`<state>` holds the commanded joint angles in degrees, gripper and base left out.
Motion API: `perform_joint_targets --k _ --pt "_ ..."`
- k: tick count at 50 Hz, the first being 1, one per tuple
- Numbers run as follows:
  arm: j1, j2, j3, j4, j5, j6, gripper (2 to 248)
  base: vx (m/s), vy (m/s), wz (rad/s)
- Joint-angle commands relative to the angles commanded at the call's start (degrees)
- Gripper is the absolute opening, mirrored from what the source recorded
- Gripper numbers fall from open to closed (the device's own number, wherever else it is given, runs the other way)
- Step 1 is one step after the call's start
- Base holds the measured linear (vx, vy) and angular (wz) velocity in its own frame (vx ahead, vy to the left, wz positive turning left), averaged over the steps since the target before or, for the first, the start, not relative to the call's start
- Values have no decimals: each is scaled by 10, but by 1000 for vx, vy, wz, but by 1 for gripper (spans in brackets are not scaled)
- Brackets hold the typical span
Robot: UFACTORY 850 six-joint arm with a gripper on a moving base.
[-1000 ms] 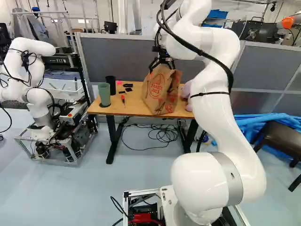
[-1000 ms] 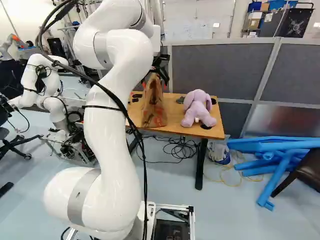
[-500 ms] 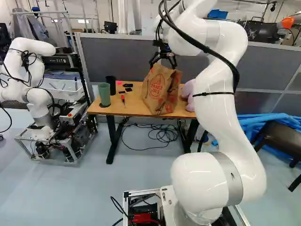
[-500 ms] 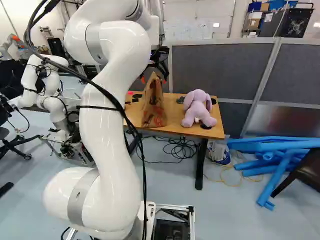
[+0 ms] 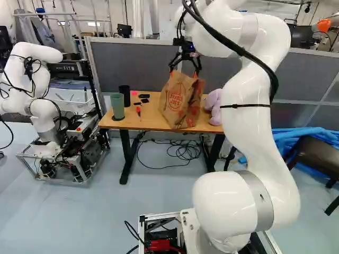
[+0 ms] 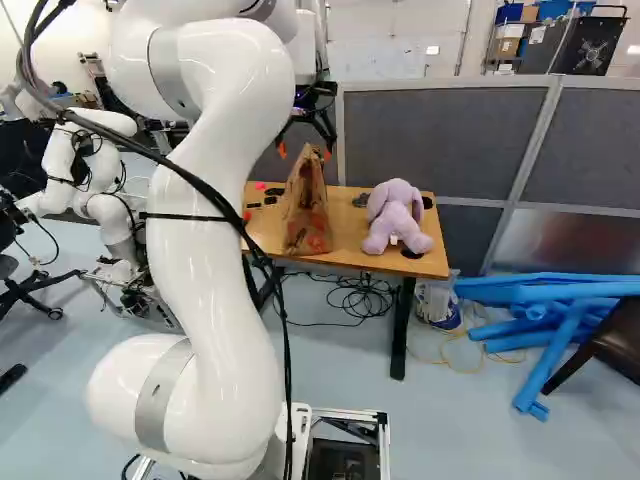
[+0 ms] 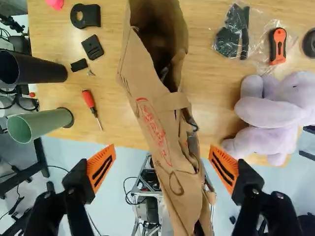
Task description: Pick up the bag on the ground and place it on the table
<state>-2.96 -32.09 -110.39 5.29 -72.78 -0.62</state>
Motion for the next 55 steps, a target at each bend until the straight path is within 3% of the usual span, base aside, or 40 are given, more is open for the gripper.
perform_joint_targets --k 43,55 --pt "-1 84 33 0 -74 0 247 0 0 0" --pt "-1 91 32 0 -83 0 247 0 0 0"
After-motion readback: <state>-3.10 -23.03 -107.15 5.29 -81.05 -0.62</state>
